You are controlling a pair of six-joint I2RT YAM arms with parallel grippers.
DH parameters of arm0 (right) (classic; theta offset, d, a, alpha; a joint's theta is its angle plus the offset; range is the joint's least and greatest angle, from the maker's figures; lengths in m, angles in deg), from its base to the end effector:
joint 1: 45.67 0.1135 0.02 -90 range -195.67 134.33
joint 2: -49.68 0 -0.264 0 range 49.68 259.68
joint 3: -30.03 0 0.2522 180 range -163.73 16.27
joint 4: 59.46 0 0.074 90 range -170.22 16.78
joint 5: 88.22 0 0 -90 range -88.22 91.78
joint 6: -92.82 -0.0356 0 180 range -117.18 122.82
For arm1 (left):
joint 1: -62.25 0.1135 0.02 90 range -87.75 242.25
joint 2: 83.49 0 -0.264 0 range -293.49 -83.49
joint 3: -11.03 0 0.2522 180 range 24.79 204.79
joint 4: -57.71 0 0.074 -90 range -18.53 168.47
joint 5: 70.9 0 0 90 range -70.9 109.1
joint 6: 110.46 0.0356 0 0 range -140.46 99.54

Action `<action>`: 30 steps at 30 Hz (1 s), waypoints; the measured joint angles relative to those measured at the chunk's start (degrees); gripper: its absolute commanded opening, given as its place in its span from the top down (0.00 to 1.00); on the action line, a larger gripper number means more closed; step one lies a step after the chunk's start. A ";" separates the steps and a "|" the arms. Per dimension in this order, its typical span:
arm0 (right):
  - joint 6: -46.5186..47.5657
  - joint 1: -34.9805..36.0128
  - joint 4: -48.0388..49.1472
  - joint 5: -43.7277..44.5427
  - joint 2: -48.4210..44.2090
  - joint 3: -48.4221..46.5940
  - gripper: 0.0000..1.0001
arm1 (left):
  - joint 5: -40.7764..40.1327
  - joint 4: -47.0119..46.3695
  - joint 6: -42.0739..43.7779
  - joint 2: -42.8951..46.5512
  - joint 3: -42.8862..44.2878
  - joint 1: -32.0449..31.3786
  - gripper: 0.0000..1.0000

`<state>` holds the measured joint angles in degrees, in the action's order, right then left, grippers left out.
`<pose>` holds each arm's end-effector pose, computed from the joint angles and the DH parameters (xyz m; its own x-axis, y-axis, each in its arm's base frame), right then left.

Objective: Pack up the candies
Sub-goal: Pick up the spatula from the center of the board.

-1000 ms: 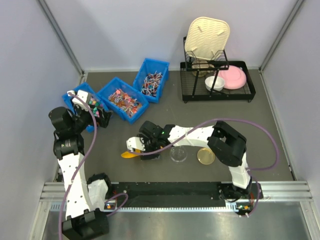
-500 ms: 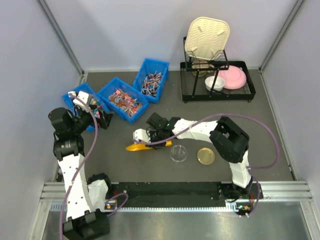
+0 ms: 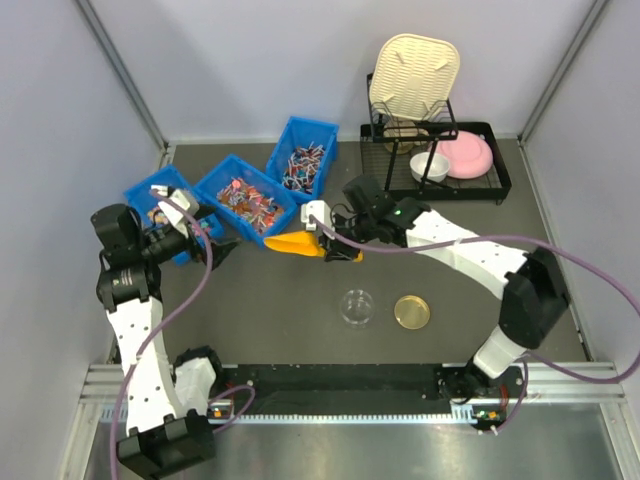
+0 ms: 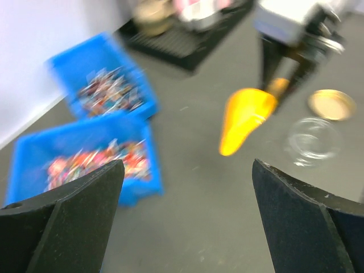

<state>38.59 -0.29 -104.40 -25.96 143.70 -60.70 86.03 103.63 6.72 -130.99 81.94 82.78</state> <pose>0.2415 0.2683 0.2837 0.0705 -0.6651 -0.7434 -0.9941 0.0150 -0.1077 0.1560 0.0235 0.3747 -0.0181 0.1843 -0.9827 0.7496 0.6529 0.1087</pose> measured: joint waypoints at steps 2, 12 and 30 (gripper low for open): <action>-1.79 -0.42 -0.33 -2.60 -2.23 -0.63 1.00 | 5.18 1.64 3.56 -0.66 -0.22 -0.24 0.01; -6.10 -0.50 -1.07 -6.71 -2.93 -1.90 1.00 | 8.92 10.80 15.69 -4.20 -0.57 -14.99 0.01; -6.88 -0.50 -1.51 -9.73 -5.01 -0.98 1.00 | -6.16 -7.50 -0.33 -6.01 -6.19 -26.27 0.57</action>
<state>31.70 -0.79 -105.91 -35.69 138.69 -61.68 79.87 96.14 6.39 -137.00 75.75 56.51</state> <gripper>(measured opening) 0.252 0.456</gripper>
